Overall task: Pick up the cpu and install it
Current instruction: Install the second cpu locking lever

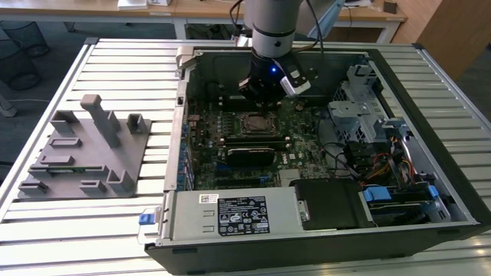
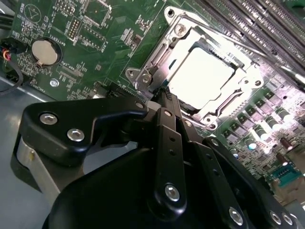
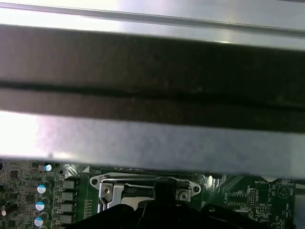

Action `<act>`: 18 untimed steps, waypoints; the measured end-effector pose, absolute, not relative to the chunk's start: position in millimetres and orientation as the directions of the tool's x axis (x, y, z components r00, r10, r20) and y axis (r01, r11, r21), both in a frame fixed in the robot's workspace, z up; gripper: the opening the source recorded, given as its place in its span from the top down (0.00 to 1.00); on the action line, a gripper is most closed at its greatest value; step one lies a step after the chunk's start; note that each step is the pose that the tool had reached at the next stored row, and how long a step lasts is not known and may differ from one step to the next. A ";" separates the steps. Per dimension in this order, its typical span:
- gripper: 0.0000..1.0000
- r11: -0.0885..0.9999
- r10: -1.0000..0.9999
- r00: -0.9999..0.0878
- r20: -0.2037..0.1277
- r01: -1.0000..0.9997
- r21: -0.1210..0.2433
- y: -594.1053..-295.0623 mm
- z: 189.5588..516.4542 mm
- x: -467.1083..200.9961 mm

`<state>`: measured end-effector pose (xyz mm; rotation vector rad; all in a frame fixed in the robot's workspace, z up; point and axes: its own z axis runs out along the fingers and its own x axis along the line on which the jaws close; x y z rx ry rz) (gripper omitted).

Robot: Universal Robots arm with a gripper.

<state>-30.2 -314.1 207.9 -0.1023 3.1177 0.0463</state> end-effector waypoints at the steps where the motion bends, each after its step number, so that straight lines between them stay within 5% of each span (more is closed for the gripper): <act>1: 0.89 0.997 -0.065 -0.998 -0.023 -0.066 0.029 -315.2 207.9 -30.2; 18: 0.89 0.997 -0.065 -0.998 -0.015 -0.066 0.030 -321.7 239.5 -30.2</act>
